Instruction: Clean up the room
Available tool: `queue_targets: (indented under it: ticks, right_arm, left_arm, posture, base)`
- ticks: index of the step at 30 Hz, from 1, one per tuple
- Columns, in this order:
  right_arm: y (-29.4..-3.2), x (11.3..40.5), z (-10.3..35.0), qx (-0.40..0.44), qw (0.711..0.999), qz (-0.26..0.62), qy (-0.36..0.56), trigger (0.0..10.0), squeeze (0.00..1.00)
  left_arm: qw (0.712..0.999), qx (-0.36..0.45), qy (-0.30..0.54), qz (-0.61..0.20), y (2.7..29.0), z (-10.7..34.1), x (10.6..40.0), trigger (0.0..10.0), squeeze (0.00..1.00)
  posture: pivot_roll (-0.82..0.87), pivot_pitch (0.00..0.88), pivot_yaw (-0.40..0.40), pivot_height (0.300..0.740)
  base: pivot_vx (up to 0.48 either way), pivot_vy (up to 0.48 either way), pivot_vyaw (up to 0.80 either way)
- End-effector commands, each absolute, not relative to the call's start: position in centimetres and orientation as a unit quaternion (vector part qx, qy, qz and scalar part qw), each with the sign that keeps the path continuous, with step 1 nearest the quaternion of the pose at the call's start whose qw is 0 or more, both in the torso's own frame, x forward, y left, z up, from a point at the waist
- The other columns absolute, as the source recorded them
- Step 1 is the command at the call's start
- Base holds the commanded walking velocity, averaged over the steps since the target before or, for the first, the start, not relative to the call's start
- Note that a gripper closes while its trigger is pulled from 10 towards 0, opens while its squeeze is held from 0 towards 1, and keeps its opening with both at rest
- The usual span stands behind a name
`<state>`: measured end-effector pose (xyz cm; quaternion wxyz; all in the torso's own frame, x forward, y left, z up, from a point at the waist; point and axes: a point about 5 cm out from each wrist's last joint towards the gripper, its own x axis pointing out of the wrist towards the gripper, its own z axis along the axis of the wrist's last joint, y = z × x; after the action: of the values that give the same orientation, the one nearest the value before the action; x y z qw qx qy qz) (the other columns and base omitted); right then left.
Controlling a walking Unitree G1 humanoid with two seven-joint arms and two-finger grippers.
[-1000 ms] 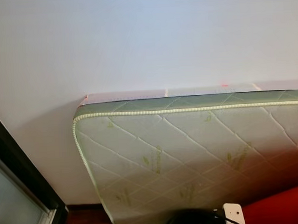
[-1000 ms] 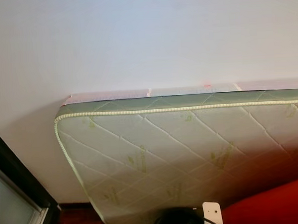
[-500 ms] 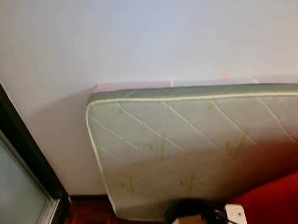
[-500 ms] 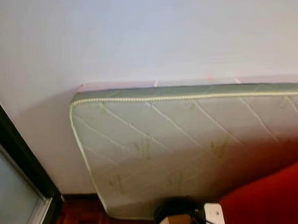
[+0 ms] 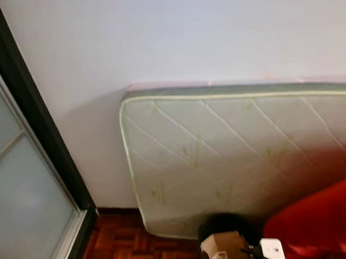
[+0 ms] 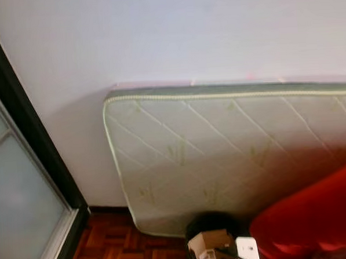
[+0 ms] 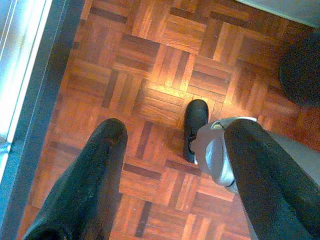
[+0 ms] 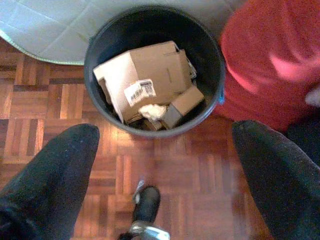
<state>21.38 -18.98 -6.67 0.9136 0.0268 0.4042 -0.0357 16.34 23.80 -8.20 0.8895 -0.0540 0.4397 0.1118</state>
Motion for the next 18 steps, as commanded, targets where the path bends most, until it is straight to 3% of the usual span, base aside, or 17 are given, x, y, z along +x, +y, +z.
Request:
queue_targets:
  ticks: [1,18]
  right_arm:
    - [-18.96,21.21,-6.78,0.031,0.913,-0.039,0.406,10.0,0.00]
    - [-19.31,21.18,-6.80,0.028,0.909,-0.040,0.414,10.0,0.00]
  left_arm:
    - [0.890,-0.042,0.441,0.107,24.03,-8.06,16.52,10.0,0.00]
    - [0.892,-0.050,0.435,0.114,23.93,-8.04,16.60,10.0,0.00]
  posture:
    - [0.08,0.000,-0.013,0.740]
    - [0.09,0.000,-0.030,0.740]
  base:
    - [0.000,0.000,0.00]
    - [0.000,0.000,-0.04]
